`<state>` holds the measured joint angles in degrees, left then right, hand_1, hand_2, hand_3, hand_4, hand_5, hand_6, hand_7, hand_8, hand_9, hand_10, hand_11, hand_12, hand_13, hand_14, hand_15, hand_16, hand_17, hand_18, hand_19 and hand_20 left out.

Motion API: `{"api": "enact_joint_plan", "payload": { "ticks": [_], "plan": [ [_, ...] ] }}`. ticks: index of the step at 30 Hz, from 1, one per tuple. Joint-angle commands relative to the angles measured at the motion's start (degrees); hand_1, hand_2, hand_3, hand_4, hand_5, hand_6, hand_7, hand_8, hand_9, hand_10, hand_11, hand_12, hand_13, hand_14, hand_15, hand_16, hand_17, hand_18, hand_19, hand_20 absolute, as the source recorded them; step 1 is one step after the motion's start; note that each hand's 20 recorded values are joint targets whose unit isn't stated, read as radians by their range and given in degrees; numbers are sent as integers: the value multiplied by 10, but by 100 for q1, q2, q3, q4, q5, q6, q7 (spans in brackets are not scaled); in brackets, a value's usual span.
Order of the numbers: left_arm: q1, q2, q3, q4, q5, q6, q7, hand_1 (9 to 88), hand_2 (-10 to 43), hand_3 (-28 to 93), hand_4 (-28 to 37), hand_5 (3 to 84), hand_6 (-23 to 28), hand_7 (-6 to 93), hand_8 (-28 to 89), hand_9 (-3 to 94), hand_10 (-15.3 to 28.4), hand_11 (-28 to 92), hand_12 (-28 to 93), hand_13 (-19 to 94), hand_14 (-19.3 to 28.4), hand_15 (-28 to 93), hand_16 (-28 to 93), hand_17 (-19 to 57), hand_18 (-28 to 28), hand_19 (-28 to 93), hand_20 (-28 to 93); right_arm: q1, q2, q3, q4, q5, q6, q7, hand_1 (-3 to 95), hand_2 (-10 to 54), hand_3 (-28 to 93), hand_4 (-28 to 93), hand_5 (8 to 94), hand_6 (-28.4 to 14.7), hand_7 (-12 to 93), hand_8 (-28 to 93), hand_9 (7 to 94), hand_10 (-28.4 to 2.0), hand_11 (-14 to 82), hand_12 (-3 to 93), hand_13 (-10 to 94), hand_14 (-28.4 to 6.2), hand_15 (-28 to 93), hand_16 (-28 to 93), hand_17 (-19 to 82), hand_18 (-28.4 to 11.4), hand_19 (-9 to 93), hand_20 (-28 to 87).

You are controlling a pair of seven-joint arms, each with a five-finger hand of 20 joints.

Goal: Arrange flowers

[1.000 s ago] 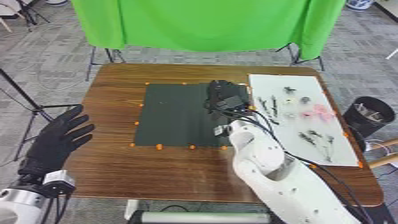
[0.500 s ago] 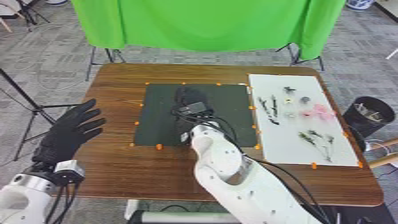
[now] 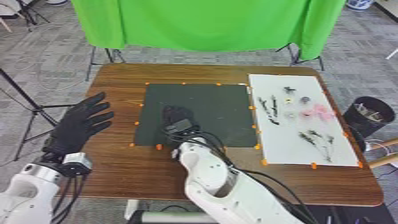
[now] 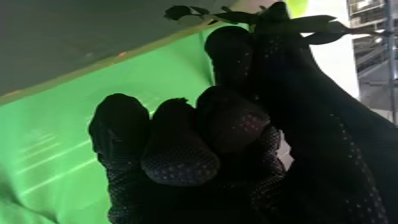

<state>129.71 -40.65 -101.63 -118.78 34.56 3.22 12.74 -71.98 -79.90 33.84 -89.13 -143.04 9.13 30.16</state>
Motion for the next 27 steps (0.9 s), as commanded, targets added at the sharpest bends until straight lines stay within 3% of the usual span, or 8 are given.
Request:
{"api": "enact_joint_plan", "payload": {
  "ticks": [1,11,14,27],
  "plan": [
    [-398,-16,213,136,99,-253,-213,249,-49,690,-237,270,27,201,-106,226,124,207,156,191,163,299,-8,-91,230,419,68,160,-71,-384,218,-49,469,74,400,-95,883,-139,719,10,511,224,839,-61,623,513,825,-49,806,361,498,-212,932,660],
    [-739,-26,421,269,156,-427,-350,249,-48,690,-236,270,27,202,-107,227,123,208,157,191,164,300,-9,-91,229,418,68,447,-87,-656,546,15,878,263,406,-95,880,-150,719,11,512,219,837,-61,625,504,823,-51,805,362,494,-215,932,658],
    [-805,13,478,283,134,-404,-349,249,-48,689,-236,269,27,202,-107,227,123,208,156,191,163,298,-9,-91,229,418,68,545,-46,-796,590,87,908,372,408,-95,878,-152,717,11,513,216,835,-61,625,504,823,-51,805,362,494,-214,932,656],
    [-919,-59,518,326,203,-509,-466,249,-48,689,-236,270,27,201,-106,227,124,207,156,191,163,298,-9,-92,230,418,69,395,-77,-702,519,229,291,316,404,-95,859,-169,721,18,502,180,830,-70,616,493,815,-55,799,364,485,-216,932,651]
  ]
}}
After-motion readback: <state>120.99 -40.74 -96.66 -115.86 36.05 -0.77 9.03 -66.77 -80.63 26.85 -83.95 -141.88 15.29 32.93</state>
